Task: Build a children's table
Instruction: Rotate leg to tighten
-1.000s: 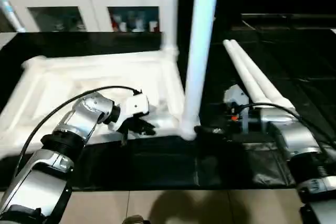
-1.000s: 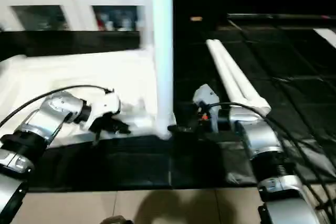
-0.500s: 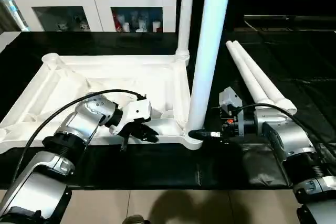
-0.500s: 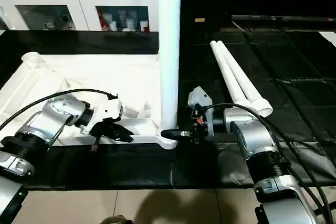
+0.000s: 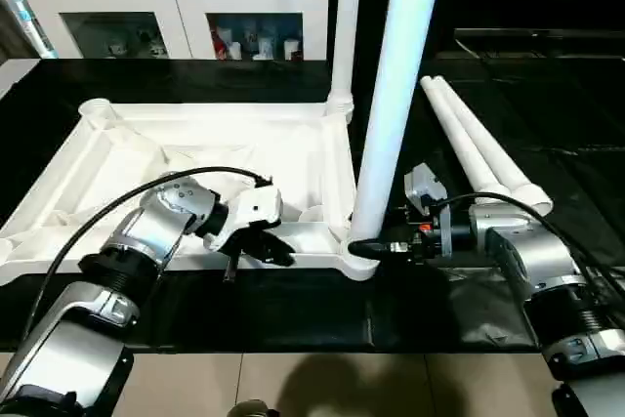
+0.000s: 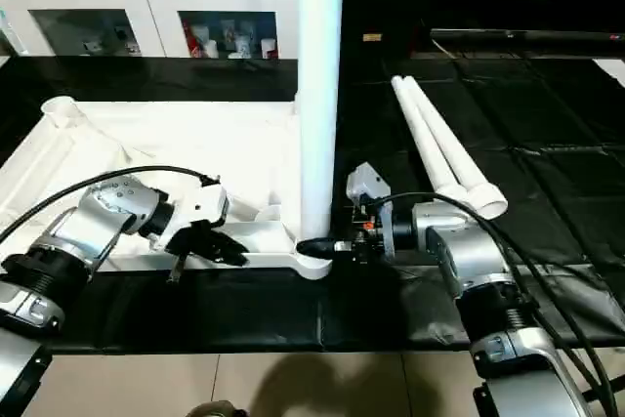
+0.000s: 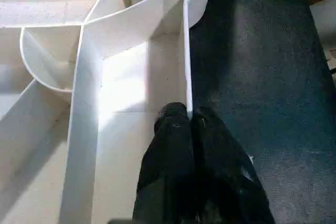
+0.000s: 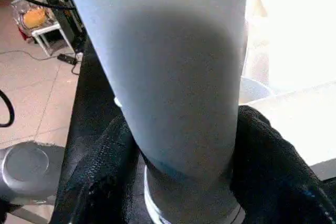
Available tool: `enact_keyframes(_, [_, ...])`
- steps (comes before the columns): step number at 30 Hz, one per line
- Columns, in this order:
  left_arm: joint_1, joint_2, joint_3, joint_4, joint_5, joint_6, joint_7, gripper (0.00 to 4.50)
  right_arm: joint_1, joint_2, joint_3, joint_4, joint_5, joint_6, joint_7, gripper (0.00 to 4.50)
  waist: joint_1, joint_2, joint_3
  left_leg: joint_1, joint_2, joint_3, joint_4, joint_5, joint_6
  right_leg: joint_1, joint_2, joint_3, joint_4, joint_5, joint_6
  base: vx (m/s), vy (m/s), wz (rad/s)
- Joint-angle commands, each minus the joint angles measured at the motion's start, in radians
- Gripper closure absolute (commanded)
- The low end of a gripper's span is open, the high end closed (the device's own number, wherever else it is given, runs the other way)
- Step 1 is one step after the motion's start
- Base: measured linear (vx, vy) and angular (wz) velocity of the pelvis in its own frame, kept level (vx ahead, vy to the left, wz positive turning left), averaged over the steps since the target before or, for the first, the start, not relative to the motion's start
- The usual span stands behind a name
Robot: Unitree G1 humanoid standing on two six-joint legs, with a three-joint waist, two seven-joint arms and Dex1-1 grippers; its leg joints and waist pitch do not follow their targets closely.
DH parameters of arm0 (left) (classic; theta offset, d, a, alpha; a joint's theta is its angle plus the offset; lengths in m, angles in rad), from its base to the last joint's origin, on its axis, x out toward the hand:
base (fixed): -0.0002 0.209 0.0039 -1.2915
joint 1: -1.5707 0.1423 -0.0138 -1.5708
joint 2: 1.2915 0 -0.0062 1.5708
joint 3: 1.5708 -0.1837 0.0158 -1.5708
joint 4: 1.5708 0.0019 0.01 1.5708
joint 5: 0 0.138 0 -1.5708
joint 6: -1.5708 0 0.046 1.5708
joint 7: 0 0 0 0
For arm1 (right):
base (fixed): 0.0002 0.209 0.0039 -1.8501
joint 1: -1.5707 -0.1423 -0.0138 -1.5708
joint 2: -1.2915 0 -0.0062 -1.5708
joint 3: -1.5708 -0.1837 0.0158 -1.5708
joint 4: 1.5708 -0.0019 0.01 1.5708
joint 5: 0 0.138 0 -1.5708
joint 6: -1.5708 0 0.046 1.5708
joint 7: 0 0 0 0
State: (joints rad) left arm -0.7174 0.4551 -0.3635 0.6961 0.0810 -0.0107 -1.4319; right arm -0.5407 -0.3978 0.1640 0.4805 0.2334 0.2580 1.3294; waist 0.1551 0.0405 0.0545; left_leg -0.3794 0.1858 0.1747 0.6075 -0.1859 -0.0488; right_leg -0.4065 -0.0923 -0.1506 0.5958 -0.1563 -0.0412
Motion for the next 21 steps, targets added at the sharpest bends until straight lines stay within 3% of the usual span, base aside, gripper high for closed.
enact_keyframes(1, [-0.006,-0.006,-0.014,-0.014,0.0,-0.013,-0.008,4.5,0.01,-0.003,0.013,-0.027,0.013,0.009,0.025,2.24,-0.003,0.0,-0.083,0.018,0.062,-0.02,-0.068,-0.177,0.048,0.06,-0.085,0.071,-0.069,-0.266,-0.151,0.0,0.0,0.0])
enact_keyframes(13, [-0.02,-0.038,0.017,0.015,-0.006,0.052,0.059,4.5,0.051,0.018,0.017,-0.063,0.006,0.016,-0.032,2.47,0.005,0.0,-0.082,0.02,0.061,-0.02,-0.068,-0.189,0.044,0.059,-0.086,0.071,-0.075,-0.298,-0.141,0.0,0.0,0.0])
enact_keyframes(16, [-0.058,-0.091,0.072,0.043,-0.027,0.136,0.18,4.5,0.047,0.072,-0.012,-0.025,-0.036,0.01,-0.205,2.49,-0.004,0.0,-0.073,0.031,0.057,-0.024,-0.074,-0.258,0.007,0.057,-0.088,0.066,-0.091,-0.416,-0.118,0.0,0.0,0.0])
enact_keyframes(17, [-0.103,-0.147,0.131,0.074,-0.054,0.222,0.309,4.5,0.027,0.133,-0.052,0.023,-0.056,0.019,-0.37,2.5,-0.012,0.001,-0.071,0.037,0.054,-0.025,-0.074,-0.274,-0.009,0.054,-0.09,0.064,-0.097,-0.457,-0.108,0.0,0.0,0.0])
enact_keyframes(19, [-0.125,-0.172,0.155,0.086,-0.063,0.259,0.367,4.5,0.014,0.166,-0.069,0.041,-0.059,0.033,-0.441,2.5,-0.021,-0.002,-0.073,0.034,0.052,-0.027,-0.074,-0.272,-0.011,0.06,-0.09,0.061,-0.1,-0.464,-0.098,0.0,0.0,0.0])
enact_keyframes(21, [-0.153,-0.208,0.181,0.094,-0.073,0.297,0.439,4.5,-0.014,0.218,-0.088,0.075,-0.067,0.047,-0.547,2.51,-0.03,-0.002,-0.076,0.024,0.054,-0.028,-0.076,-0.252,-0.001,0.064,-0.088,0.064,-0.094,-0.41,-0.1,0.0,0.0,0.0])
